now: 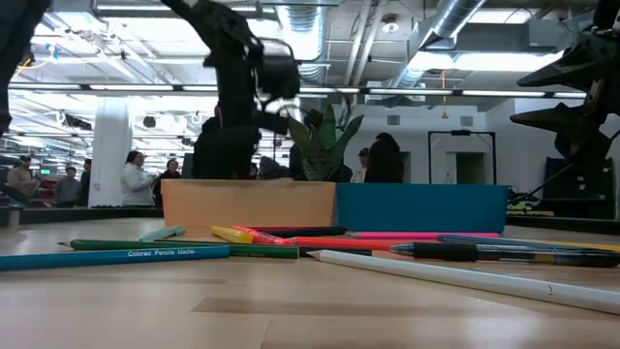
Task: Sort pens & pencils
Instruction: Put the light pink pen into the orange bin
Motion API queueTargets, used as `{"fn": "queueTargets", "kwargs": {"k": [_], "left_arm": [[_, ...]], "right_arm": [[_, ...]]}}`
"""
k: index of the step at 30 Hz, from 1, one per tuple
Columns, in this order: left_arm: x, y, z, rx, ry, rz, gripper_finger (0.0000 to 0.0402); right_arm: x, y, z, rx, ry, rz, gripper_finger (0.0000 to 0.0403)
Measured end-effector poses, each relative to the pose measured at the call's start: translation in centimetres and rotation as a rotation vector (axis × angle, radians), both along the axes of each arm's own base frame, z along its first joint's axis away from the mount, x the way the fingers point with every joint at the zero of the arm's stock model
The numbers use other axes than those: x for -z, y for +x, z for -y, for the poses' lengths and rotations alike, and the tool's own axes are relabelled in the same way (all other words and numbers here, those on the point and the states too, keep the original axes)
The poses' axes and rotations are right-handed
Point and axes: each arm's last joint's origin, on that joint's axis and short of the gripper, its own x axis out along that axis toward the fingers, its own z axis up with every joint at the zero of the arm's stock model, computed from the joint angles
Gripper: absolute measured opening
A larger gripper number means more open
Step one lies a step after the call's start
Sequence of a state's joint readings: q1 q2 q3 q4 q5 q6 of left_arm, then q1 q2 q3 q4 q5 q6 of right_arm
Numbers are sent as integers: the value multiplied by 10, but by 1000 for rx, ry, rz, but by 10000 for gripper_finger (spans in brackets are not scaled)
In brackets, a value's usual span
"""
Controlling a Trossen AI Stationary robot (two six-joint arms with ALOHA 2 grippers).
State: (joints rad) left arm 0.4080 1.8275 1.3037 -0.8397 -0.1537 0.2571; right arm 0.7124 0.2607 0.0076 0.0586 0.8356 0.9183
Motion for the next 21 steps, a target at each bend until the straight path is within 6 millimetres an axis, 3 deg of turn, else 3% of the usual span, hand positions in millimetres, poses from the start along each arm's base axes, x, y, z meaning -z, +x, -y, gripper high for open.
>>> {"fn": "queueTargets", "kwargs": {"k": [10, 21], "left_arm": [[40, -1, -20, -14, -107, -96, 22], [41, 0, -21, -22, -86, -99, 64]], "right_arm": [[0, 0, 0, 2, 25, 3, 224], [0, 0, 0, 2, 25, 4, 224]]}}
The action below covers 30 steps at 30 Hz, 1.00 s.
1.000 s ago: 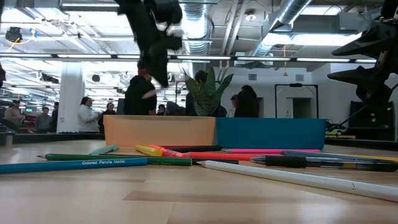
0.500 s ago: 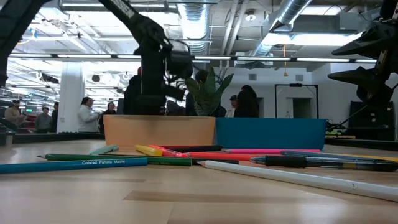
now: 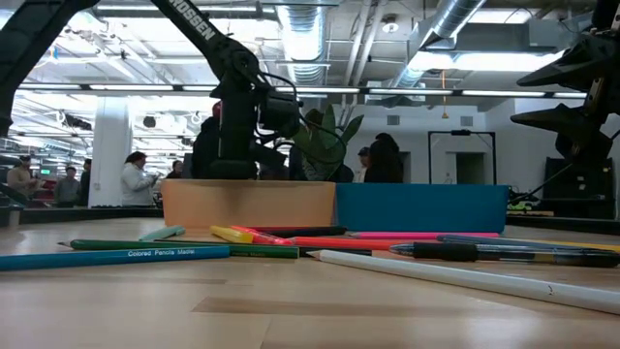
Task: Sort pens & pencils
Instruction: Put the light pink pen into the orange bin, then put the light blue pen into the orange bin
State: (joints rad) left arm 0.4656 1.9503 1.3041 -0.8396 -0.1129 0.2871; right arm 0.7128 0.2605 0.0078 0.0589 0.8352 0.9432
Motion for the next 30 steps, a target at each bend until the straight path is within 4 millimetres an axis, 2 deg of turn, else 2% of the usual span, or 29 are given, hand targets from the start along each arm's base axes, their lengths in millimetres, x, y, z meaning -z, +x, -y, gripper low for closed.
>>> {"fn": "queueTargets", "kwargs": {"k": [5, 8, 11, 16, 20, 23, 25, 30], "left_arm": [[0, 0, 0, -4, -3, 1, 97], [-11, 1, 0, -64, -22, -27, 129], [-40, 4, 0, -154, -79, 3, 164], [-110, 7, 8, -307, -91, 155, 202], [-162, -1, 31, -421, -55, 303, 207], [-191, -11, 58, -500, -11, 403, 208], [-203, -17, 79, -552, 23, 435, 208], [-214, -31, 135, -706, 81, 457, 208]], "right_arm": [[0, 0, 0, 0, 0, 0, 224], [0, 0, 0, 0, 0, 0, 225], [0, 0, 0, 1, 0, 0, 225], [0, 0, 0, 3, -1, 0, 225], [0, 0, 0, 3, -1, 0, 225], [0, 0, 0, 3, -1, 0, 225], [0, 0, 0, 2, -1, 0, 225], [0, 0, 0, 0, 0, 0, 225]]}}
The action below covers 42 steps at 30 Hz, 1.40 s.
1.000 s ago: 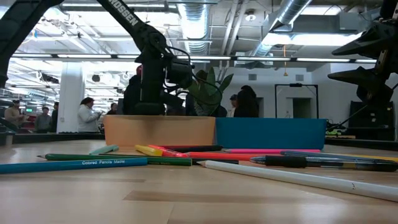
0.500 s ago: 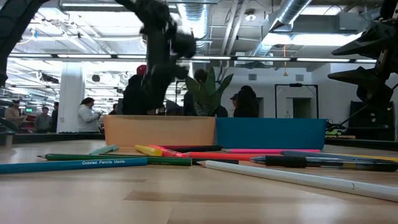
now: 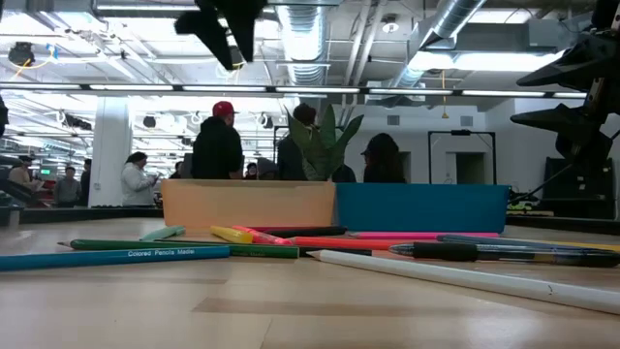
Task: Sort pens & pencils
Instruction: Put the light blue pen into the orange bin
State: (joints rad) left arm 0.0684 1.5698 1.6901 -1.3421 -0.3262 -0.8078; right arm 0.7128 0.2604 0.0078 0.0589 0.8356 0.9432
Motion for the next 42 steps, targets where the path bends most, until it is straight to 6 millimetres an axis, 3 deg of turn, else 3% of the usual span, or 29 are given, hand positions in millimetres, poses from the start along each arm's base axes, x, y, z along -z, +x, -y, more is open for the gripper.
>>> {"fn": "queueTargets", "kwargs": {"k": [7, 17, 21, 25, 31, 42], "left_arm": [[16, -3, 60, -247, -23, 41, 208], [89, 13, 99, -423, -58, -136, 208], [120, 19, 105, -466, -81, -187, 208], [147, 23, 108, -487, -139, -113, 208], [182, 14, 108, -530, -193, -122, 208], [210, 9, 108, -571, -265, -69, 208]], "right_arm": [[0, 0, 0, 0, 0, 0, 225], [0, 0, 0, -1, -7, -1, 225], [0, 0, 0, -1, -8, -1, 225], [0, 0, 0, -1, -9, -2, 225], [0, 0, 0, -1, -10, -2, 225], [0, 0, 0, -1, -10, -2, 225]]}}
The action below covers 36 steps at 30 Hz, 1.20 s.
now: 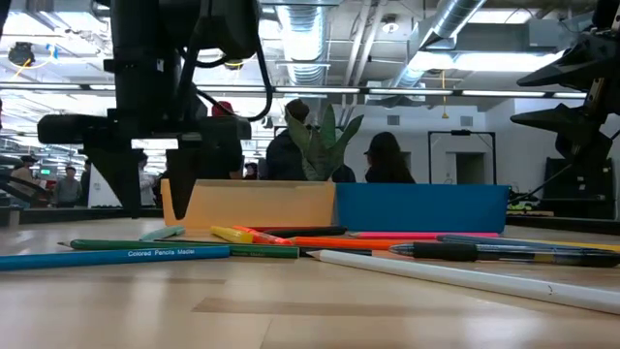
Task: Sort pens & pencils
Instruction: Put the light blue pen into the orange bin
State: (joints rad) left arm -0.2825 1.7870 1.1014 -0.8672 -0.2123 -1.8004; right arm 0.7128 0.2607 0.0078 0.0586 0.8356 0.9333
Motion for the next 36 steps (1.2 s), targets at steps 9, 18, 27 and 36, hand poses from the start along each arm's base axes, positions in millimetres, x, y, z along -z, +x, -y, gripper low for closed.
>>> {"fn": "queueTargets", "kwargs": {"k": [9, 18, 27, 36], "left_arm": [[13, -2, 0, 25, -55, -29, 208], [20, 1, 0, 25, -85, -18, 196], [22, 2, 1, 71, -98, -25, 74], [23, 2, 1, 94, -96, -31, 12]], "right_arm": [[0, 0, 0, 0, -1, 0, 225], [0, 0, 0, -3, -23, -4, 225], [0, 0, 0, -3, -26, -5, 225], [0, 0, 0, -3, -28, -5, 225]]}}
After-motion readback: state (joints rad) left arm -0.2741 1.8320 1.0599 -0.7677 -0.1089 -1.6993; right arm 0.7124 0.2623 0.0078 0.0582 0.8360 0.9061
